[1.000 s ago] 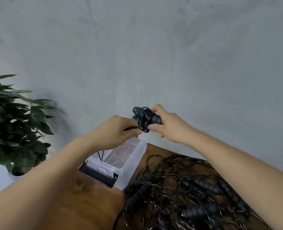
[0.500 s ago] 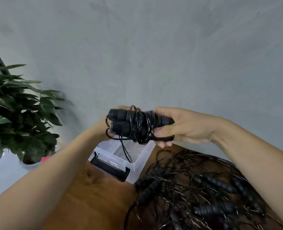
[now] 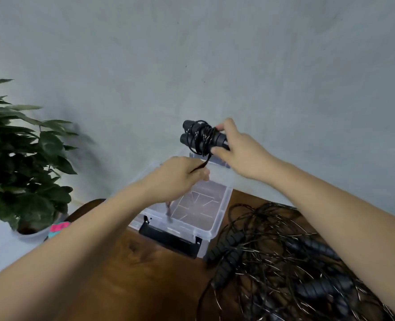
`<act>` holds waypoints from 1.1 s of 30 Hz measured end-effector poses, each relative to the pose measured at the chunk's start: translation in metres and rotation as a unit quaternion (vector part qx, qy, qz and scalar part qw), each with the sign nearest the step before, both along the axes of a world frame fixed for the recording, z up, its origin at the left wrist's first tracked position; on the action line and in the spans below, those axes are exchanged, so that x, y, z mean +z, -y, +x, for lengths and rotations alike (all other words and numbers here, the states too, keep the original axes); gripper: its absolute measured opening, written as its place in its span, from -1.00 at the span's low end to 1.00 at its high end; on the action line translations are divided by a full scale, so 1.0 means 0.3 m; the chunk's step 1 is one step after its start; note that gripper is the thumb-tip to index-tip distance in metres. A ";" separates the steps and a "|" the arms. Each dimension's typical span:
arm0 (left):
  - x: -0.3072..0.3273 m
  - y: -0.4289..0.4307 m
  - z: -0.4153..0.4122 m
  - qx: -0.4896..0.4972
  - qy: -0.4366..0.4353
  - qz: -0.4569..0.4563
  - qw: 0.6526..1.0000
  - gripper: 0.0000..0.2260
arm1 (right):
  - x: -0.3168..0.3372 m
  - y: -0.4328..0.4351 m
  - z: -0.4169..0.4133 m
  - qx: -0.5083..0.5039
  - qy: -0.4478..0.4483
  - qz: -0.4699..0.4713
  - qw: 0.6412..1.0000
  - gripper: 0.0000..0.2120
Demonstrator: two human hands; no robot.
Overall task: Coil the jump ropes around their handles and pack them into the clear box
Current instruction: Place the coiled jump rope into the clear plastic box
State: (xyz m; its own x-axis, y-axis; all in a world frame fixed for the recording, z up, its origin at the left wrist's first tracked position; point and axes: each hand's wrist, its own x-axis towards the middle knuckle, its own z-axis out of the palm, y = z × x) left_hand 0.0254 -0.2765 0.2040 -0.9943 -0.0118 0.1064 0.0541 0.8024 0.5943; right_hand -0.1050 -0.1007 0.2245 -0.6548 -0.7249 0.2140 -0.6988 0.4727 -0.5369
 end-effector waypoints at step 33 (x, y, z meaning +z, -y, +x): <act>-0.235 0.079 -0.145 0.077 0.112 0.564 0.814 -0.83 | -0.333 0.058 0.002 0.004 -0.080 -0.026 0.996 -0.70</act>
State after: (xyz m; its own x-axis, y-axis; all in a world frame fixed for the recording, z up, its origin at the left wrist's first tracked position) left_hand -0.0181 -0.3002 0.1334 -0.9646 -0.1022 -0.2430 -0.2074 -0.2748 0.9389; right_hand -0.1043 -0.1182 0.1246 -0.6042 -0.7146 0.3525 -0.7805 0.4415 -0.4427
